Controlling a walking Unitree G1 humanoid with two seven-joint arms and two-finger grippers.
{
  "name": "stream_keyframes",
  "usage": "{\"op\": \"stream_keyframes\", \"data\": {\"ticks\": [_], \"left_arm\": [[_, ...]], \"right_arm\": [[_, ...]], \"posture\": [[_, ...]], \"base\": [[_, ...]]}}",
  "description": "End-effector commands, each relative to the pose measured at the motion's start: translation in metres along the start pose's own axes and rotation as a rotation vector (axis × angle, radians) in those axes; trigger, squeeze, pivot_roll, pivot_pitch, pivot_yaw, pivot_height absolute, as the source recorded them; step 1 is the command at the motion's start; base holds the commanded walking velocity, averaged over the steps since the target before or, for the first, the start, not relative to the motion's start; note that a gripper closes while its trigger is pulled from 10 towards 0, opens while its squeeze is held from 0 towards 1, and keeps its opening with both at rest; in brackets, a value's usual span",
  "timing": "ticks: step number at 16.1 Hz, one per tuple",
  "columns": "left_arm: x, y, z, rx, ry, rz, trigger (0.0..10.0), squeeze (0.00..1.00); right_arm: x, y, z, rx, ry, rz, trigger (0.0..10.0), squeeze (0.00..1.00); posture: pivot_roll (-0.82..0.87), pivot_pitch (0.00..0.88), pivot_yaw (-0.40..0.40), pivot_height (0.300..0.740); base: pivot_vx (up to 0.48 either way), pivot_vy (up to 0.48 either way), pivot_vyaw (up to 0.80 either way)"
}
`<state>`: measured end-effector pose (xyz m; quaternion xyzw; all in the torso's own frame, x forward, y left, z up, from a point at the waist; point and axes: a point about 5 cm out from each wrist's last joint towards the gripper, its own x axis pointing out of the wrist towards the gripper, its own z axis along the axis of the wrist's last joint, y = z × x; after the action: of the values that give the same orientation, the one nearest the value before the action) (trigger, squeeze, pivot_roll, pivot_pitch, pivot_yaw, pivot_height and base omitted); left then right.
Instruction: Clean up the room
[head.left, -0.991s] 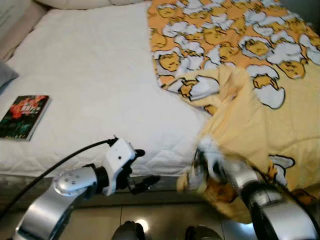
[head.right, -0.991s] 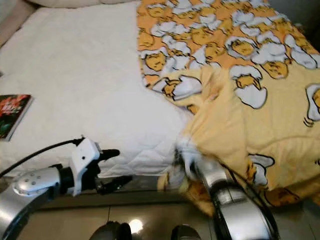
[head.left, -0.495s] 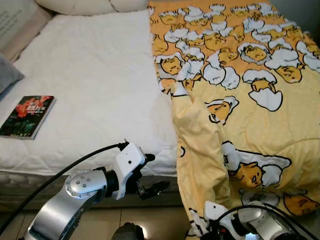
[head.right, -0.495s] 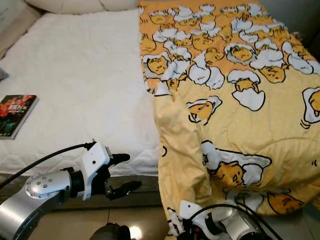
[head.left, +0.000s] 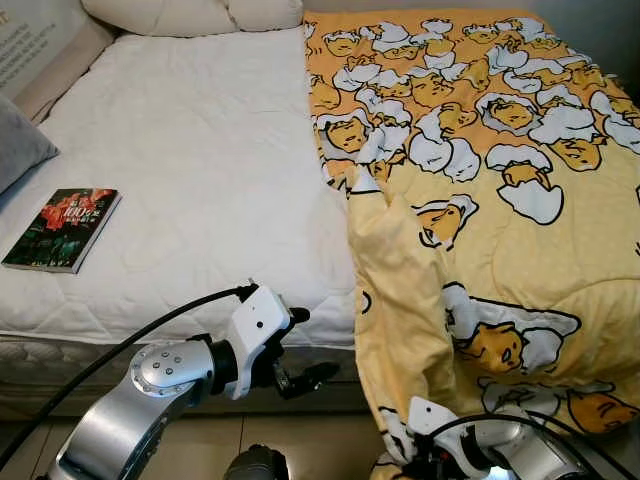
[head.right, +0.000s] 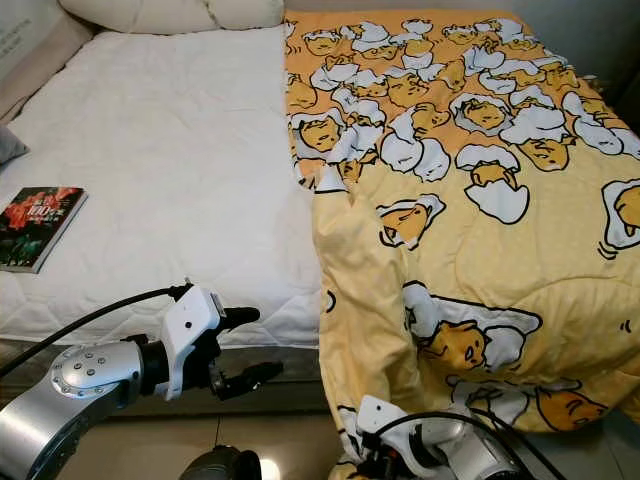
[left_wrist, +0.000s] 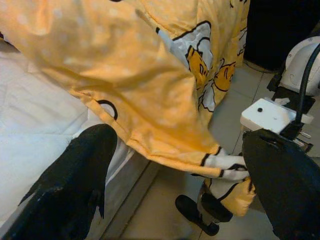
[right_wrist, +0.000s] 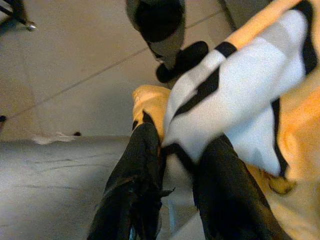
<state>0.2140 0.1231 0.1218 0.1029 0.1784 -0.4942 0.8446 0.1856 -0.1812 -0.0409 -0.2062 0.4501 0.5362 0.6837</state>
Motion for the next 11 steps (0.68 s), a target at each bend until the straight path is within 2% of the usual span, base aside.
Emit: {"op": "stream_keyframes", "data": {"ticks": [1, 5, 7, 9, 11], "left_arm": [[0.001, 0.0, -0.002, 0.015, 0.016, -0.001, 10.0, 1.0], [0.002, 0.003, -0.001, 0.02, 0.017, 0.004, 10.0, 1.0], [0.002, 0.004, -0.002, 0.023, 0.019, 0.011, 10.0, 1.0], [0.002, 0.005, -0.002, 0.024, 0.019, 0.016, 10.0, 1.0], [0.001, 0.007, -0.004, 0.026, 0.026, 0.033, 10.0, 1.0]], "right_arm": [[-0.003, -0.004, 0.001, -0.018, 0.018, -0.023, 10.0, 1.0], [-0.003, -0.018, 0.01, 0.029, -0.013, -0.154, 10.0, 1.0], [-0.004, -0.027, 0.022, 0.034, -0.071, -0.235, 10.0, 1.0], [-0.007, -0.036, 0.042, 0.076, -0.196, -0.294, 10.0, 1.0], [-0.012, -0.043, 0.074, 0.112, -0.373, -0.318, 10.0, 1.0]], "posture": [[0.03, 0.072, 0.041, 0.74], [0.03, 0.071, 0.042, 0.74], [0.03, 0.071, 0.044, 0.74], [0.03, 0.071, 0.046, 0.74], [0.03, 0.072, 0.047, 0.74]], "base": [[0.0, 0.0, 0.0], [0.0, 0.0, 0.0], [0.0, 0.0, 0.0], [0.0, 0.0, 0.0], [0.0, 0.0, 0.0]]}}
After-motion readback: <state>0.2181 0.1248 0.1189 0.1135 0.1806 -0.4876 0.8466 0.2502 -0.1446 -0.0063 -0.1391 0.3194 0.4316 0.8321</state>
